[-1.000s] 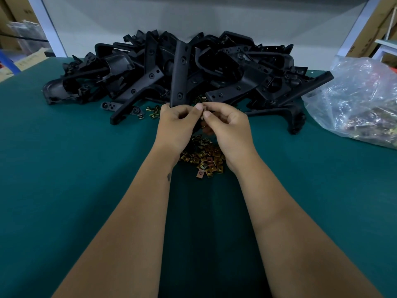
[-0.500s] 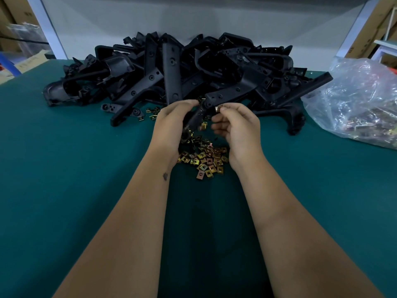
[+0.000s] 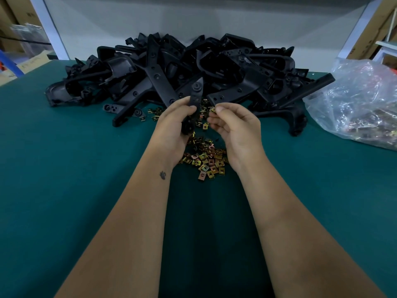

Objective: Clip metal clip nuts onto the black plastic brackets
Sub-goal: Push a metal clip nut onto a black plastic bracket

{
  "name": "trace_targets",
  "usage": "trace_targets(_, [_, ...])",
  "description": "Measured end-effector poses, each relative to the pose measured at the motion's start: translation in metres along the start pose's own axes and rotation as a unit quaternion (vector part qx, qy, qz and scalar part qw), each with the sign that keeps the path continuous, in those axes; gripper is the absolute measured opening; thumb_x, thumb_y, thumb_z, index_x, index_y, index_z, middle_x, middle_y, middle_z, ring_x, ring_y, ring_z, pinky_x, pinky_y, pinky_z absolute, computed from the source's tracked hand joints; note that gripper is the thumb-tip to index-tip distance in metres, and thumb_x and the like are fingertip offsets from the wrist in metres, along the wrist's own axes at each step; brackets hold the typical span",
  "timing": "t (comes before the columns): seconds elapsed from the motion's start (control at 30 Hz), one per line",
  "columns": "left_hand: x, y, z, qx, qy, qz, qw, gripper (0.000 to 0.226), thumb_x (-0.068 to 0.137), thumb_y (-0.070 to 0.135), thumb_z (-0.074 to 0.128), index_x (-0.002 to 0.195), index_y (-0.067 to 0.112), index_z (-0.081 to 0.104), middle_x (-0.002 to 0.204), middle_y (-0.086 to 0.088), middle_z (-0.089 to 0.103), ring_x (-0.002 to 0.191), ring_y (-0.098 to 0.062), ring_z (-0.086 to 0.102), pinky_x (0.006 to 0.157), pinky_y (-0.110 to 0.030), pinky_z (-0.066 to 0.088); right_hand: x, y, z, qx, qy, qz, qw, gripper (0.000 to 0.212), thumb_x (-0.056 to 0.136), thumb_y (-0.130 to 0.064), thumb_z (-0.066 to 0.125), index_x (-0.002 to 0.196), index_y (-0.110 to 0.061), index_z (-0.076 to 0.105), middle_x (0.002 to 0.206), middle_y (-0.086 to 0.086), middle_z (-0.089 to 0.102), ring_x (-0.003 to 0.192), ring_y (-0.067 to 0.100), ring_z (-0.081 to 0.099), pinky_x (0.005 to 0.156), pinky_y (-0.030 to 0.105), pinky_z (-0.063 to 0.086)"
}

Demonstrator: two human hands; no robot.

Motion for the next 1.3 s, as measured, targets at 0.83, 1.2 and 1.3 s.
trace_targets(0.83, [-0.008, 0.001, 0.016, 0.106, -0.101, 0.054, 0.988, 0.033, 0.09, 0.002, 0.063, 0.085, 0.031, 0.079, 0.096, 0.006, 0.075, 0.095, -0.008, 0.068, 0.088, -0.026, 0.052, 0.002, 0.002, -0.001, 0.059, 0.005, 0.002, 0.998, 0.016, 0.089, 0.007, 0.061, 0.088, -0.007, 0.069, 0.084, 0.009, 0.07, 0.079, 0.019, 0.065, 0.077, 0.029, 0.055])
trace_targets(1.2, [-0.011, 0.002, 0.016, 0.156, -0.087, 0.068, 0.982, 0.025, 0.091, 0.006, 0.065, 0.104, 0.025, 0.074, 0.107, 0.002, 0.074, 0.107, -0.015, 0.066, 0.099, -0.033, 0.049, 0.002, 0.001, -0.003, 0.048, 0.01, 0.007, 0.999, 0.017, 0.087, 0.006, 0.064, 0.085, -0.009, 0.069, 0.084, 0.008, 0.069, 0.079, 0.02, 0.063, 0.072, 0.025, 0.055])
trace_targets(1.3, [-0.013, 0.004, 0.017, 0.186, -0.083, 0.082, 0.976, 0.025, 0.092, 0.008, 0.066, 0.111, 0.023, 0.072, 0.111, 0.0, 0.073, 0.109, -0.016, 0.065, 0.097, -0.03, 0.05, 0.002, 0.001, -0.004, 0.066, 0.016, 0.013, 0.998, 0.017, 0.088, 0.006, 0.063, 0.086, -0.01, 0.069, 0.089, 0.011, 0.068, 0.08, 0.02, 0.063, 0.073, 0.026, 0.054])
Point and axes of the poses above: each hand's wrist, its own x-axis towards the middle knuckle, its own z-axis out of the palm, y = z × x, the point moved 7 cm from there along x, towards the middle knuckle
